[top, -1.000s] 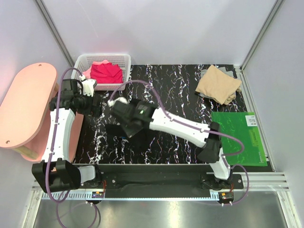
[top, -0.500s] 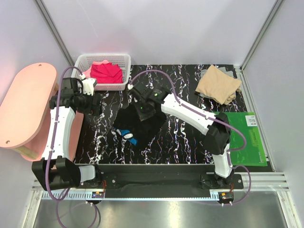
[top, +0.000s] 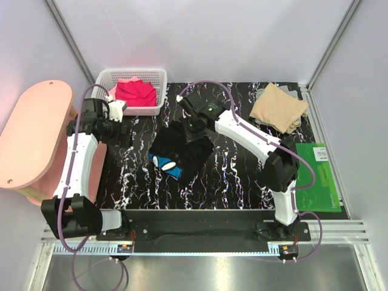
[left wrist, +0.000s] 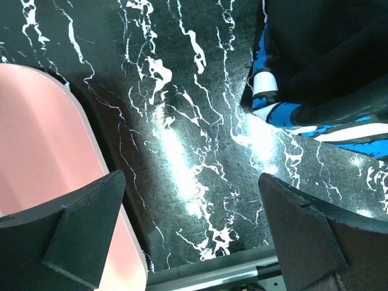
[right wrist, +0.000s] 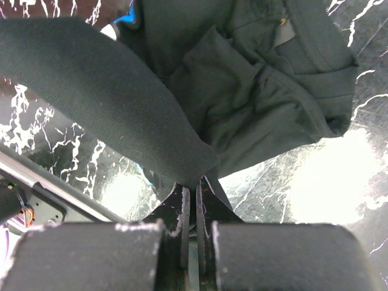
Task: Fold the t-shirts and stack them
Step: Fold the long partially folded tshirt into a neat square
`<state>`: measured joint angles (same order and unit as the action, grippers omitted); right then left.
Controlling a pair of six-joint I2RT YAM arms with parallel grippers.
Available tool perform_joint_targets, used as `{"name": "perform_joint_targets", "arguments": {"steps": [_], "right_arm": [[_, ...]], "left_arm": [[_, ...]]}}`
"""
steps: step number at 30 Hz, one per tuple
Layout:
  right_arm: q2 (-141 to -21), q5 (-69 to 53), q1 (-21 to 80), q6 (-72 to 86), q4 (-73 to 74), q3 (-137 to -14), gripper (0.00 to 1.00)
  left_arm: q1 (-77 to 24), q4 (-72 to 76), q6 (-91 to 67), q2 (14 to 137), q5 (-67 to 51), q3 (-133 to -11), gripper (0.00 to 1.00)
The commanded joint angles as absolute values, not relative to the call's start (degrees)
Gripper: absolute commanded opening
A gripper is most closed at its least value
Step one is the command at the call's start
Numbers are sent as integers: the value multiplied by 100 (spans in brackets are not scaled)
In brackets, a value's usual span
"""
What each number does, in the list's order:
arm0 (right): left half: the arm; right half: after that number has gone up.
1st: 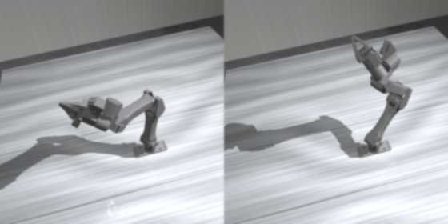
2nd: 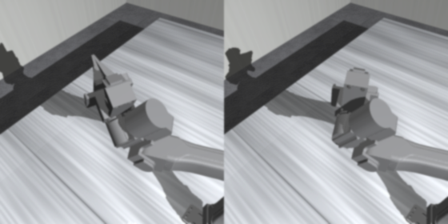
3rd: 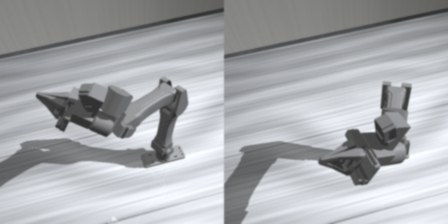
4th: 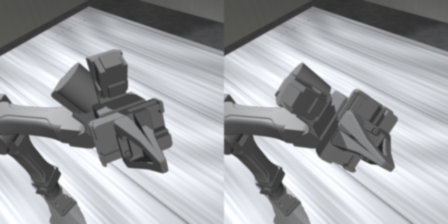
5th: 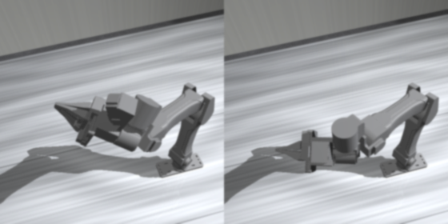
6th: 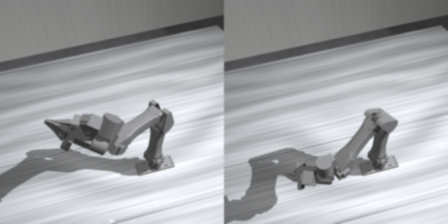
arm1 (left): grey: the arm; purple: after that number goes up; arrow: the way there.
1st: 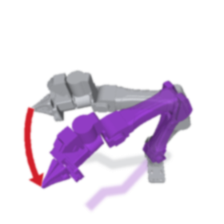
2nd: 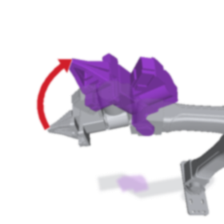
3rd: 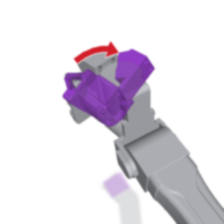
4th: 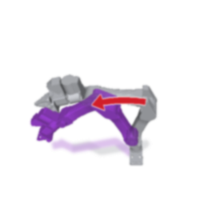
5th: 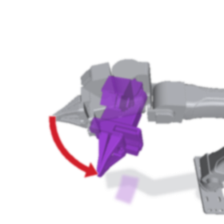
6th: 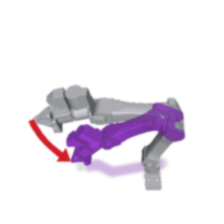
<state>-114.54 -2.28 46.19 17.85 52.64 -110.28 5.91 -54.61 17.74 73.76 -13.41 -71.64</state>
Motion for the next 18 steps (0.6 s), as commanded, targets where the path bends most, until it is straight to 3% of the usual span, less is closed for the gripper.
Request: {"name": "perform_joint_targets", "arguments": {"steps": [1, 14, 15, 16, 17, 18], "right_arm": [[-11662, -430, 4298, 1828, 4904, -11127, 0], [-13455, -1265, 2945, 1627, 4693, -11689, 0], [-13517, -1300, 2910, 1574, 4780, -11742, 6], [-13561, -1162, 2900, 1547, 4825, -11864, 17], [-13605, -1030, 2909, 1556, 4912, -11935, 50], [-13588, -985, 2900, 1547, 5017, -11996, 64]], "left_arm": [[484, -5476, 1749, 7348, -1485, -7374, 99], [44, -5845, 2118, 7119, -1626, -7163, 99], [44, -5871, 2136, 7128, -1652, -7146, 99], [35, -5888, 2171, 7119, -1678, -7119, 99], [35, -5906, 2180, 7110, -1714, -7102, 99], [35, -5924, 2223, 7084, -1731, -7058, 99]]}}
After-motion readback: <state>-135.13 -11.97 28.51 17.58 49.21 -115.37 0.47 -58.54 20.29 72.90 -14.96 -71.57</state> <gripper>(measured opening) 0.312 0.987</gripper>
